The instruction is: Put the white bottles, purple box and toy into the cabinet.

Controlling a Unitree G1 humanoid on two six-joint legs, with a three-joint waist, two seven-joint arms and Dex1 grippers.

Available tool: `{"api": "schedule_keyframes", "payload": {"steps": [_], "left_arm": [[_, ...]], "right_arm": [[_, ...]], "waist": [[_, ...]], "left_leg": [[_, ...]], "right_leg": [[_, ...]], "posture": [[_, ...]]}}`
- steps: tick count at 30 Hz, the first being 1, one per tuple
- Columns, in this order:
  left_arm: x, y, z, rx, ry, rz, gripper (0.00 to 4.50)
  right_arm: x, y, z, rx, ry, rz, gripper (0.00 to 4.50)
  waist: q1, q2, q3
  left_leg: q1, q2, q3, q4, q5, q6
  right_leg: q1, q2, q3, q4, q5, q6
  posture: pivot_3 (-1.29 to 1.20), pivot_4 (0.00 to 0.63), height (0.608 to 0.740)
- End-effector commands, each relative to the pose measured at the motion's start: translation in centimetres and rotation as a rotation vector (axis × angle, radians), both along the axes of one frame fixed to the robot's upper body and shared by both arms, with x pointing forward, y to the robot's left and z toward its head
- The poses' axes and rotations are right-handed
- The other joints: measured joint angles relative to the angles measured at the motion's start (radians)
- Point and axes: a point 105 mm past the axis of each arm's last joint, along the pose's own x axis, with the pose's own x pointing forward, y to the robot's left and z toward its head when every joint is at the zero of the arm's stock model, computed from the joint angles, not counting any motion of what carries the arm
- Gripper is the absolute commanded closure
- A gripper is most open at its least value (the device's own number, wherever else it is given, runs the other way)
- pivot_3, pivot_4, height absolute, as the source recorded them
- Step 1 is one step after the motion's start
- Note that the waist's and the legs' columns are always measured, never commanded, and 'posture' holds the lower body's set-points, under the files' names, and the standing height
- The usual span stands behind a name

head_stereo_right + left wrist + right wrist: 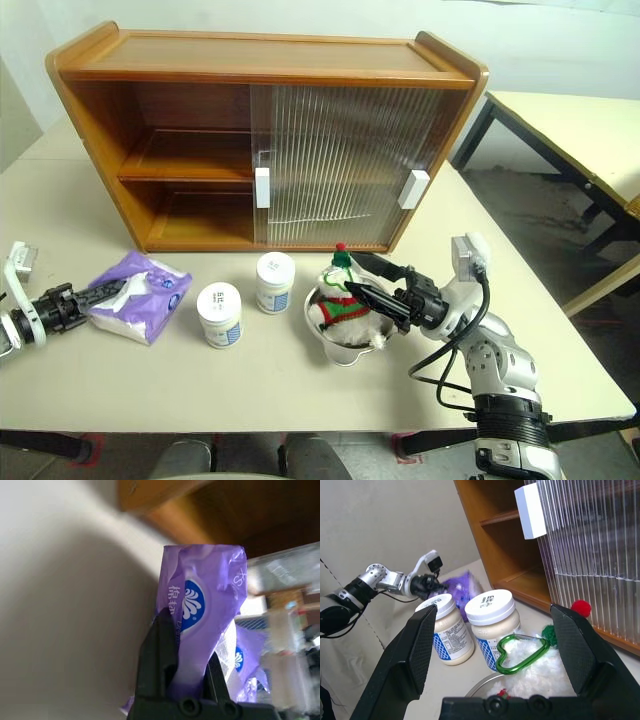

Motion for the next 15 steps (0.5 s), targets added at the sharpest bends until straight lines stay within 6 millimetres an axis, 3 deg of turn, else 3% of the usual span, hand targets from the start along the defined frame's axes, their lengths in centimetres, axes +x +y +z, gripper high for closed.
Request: {"api": "schedule_keyframes", "payload": {"steps": [1, 8, 15], "left_arm": [[0.0, -0.1, 2.5, -0.079, -0.11, 0.028, 4.49], [-0.3, -1.7, 6.7, -0.103, -0.253, 0.025, 4.49], [2.2, -5.2, 10.5, -0.131, -0.394, 0.041, 4.49]], "right_arm": [[0.1, 0.1, 0.0, -0.017, 0.004, 0.012, 0.0], [0.2, -0.2, 0.1, -0.023, 0.003, 0.017, 0.0], [0.5, -0.1, 0.3, -0.026, 0.001, 0.027, 0.0]], "waist": [[0.0, 0.0, 0.0], [0.004, -0.001, 0.001], [0.023, -0.004, 0.003]], "left_leg": [[0.0, 0.0, 0.0, 0.0, 0.0, 0.0], [0.001, 0.0, 0.0, 0.0, 0.004, -0.006], [0.006, -0.001, 0.0, 0.002, 0.003, -0.003]], "right_leg": [[0.0, 0.0, 0.0, 0.0, 0.0, 0.0], [0.003, 0.0, 0.0, 0.0, -0.001, 0.003], [0.009, 0.0, 0.0, 0.0, 0.0, 0.005]], "posture": [[-0.09, 0.04, 0.74], [-0.07, 0.04, 0.74], [-0.06, 0.039, 0.74]]}}
